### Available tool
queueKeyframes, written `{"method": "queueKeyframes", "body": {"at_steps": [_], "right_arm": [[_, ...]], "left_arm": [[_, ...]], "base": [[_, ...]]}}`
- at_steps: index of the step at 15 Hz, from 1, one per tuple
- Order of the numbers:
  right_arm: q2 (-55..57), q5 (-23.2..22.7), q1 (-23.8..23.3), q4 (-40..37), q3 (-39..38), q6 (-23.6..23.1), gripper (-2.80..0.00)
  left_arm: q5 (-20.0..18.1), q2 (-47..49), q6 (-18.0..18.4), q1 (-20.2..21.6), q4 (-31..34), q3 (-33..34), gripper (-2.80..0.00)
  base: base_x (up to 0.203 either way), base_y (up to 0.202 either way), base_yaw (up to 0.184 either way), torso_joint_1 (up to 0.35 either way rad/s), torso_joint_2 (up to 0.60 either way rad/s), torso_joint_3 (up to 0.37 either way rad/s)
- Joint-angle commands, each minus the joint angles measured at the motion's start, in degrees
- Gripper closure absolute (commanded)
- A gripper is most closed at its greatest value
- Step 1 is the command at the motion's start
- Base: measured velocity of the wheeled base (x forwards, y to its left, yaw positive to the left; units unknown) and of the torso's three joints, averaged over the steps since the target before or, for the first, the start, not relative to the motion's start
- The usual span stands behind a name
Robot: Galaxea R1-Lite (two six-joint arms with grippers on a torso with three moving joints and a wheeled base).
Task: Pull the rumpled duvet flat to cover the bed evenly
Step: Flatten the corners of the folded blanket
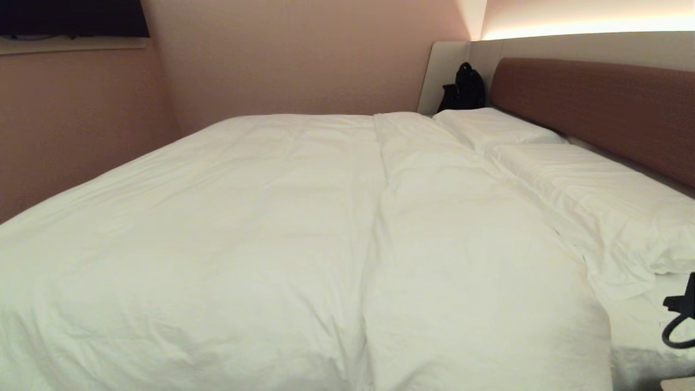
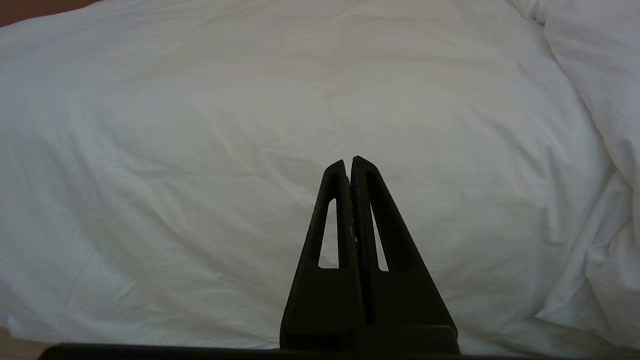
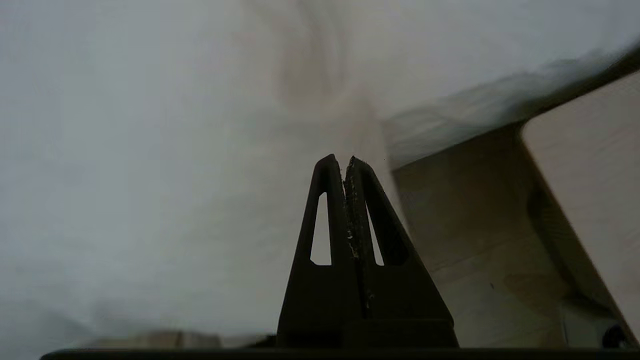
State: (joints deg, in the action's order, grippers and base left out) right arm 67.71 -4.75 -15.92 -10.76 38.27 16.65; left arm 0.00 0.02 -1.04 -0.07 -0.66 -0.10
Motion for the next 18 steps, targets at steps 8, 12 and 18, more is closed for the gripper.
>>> {"method": "queueKeyframes", "body": {"at_steps": [8, 12, 18], "right_arm": [[8.1, -36.9, -2.5, 1.2, 8.5, -13.8, 0.00], [19.2, -36.5, -4.5, 2.7, 17.4, -13.5, -2.80], [37.7, -35.7, -7.3, 2.3, 34.6, -13.6, -2.80]], "left_arm": [[0.0, 0.0, 0.0, 0.0, 0.0, 0.0, 0.00], [0.0, 0.0, 0.0, 0.0, 0.0, 0.0, 0.00], [0.0, 0.0, 0.0, 0.0, 0.0, 0.0, 0.00]], "base": [[0.000, 0.000, 0.000, 0.000, 0.00, 0.000], [0.000, 0.000, 0.000, 0.000, 0.00, 0.000], [0.000, 0.000, 0.000, 0.000, 0.00, 0.000]]}}
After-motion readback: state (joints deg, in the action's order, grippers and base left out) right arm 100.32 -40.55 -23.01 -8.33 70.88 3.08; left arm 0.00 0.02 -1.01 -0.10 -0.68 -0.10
